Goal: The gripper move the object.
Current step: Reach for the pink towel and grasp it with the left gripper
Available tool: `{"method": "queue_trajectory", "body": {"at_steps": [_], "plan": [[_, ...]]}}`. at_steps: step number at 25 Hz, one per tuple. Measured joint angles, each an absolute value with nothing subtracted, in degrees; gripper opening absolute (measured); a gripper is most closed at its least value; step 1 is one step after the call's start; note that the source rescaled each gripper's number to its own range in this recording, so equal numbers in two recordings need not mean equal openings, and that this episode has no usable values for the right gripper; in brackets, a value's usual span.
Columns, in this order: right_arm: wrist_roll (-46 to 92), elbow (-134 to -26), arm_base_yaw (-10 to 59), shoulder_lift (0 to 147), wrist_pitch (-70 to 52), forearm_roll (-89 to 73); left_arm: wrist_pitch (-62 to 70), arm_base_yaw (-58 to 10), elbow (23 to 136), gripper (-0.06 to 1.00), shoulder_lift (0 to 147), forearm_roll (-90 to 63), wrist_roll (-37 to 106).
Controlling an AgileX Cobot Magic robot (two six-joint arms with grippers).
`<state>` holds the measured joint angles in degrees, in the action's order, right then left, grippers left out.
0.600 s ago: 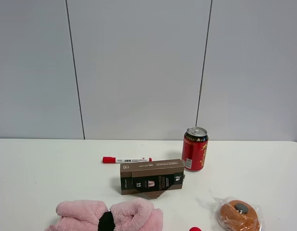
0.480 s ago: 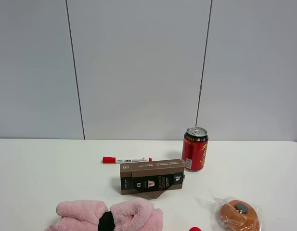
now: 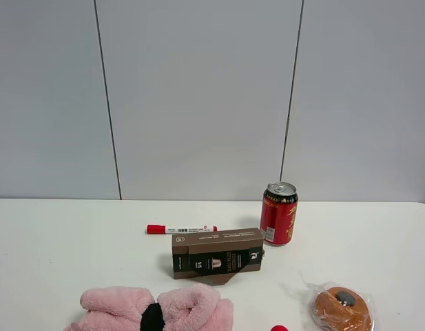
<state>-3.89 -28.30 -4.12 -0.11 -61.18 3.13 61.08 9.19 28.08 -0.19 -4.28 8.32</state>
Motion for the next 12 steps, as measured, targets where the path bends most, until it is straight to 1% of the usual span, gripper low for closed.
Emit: {"method": "queue_trajectory", "body": {"at_steps": [12], "plan": [[-3.89, -28.30, -4.12, -0.11, -61.18, 3.13, 61.08, 9.19, 28.08, 0.74, -0.19, -4.28, 8.32]]}}
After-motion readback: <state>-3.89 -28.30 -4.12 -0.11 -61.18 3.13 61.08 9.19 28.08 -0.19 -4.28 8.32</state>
